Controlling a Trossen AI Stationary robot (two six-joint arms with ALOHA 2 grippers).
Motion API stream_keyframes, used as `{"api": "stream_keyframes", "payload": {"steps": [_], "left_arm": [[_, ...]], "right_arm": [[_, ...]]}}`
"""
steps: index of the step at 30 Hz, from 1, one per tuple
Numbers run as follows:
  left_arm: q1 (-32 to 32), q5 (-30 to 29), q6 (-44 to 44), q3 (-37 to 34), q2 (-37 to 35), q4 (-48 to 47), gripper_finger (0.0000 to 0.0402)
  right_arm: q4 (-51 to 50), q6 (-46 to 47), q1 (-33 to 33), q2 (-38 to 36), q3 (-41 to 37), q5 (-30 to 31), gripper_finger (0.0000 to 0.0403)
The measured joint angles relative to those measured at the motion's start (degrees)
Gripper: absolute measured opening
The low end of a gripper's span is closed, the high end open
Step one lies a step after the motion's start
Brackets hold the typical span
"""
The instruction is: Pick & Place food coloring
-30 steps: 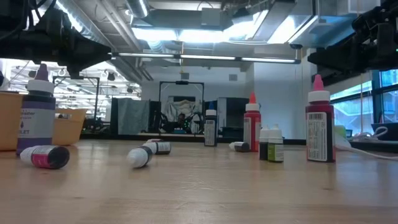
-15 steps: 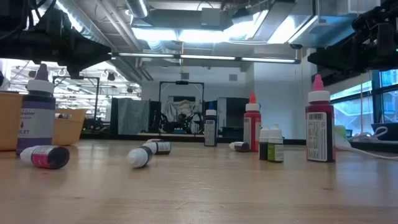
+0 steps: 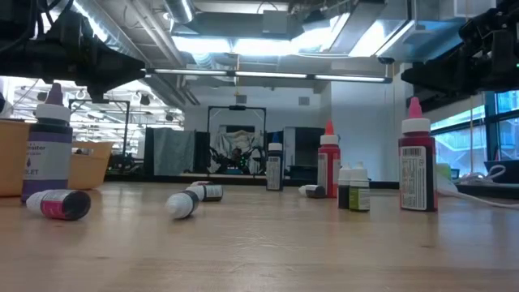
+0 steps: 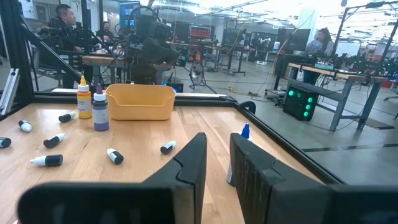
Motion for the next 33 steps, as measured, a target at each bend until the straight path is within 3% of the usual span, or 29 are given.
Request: {"api": "stream_keyframes", "payload": {"steps": [17, 25, 33], "left_arm": [[0.02, 0.0, -0.17, 0.0, 0.01, 0.0, 0.0127], [0.0, 0.0, -1.94, -0.01, -0.01, 0.01, 0.013], [0.01, 1.02, -1.61, 0.0, -0.01, 0.06, 0.0183]], "right_arm": [[0.11, -2.99, -0.01, 0.01, 0.0, 0.02, 0.0075], [0.02, 5.48, -0.01, 0.04, 0.0, 0.09, 0.0075], [0.01, 7.63, 0.0, 0.04, 0.0, 0.08, 0.0075]]}}
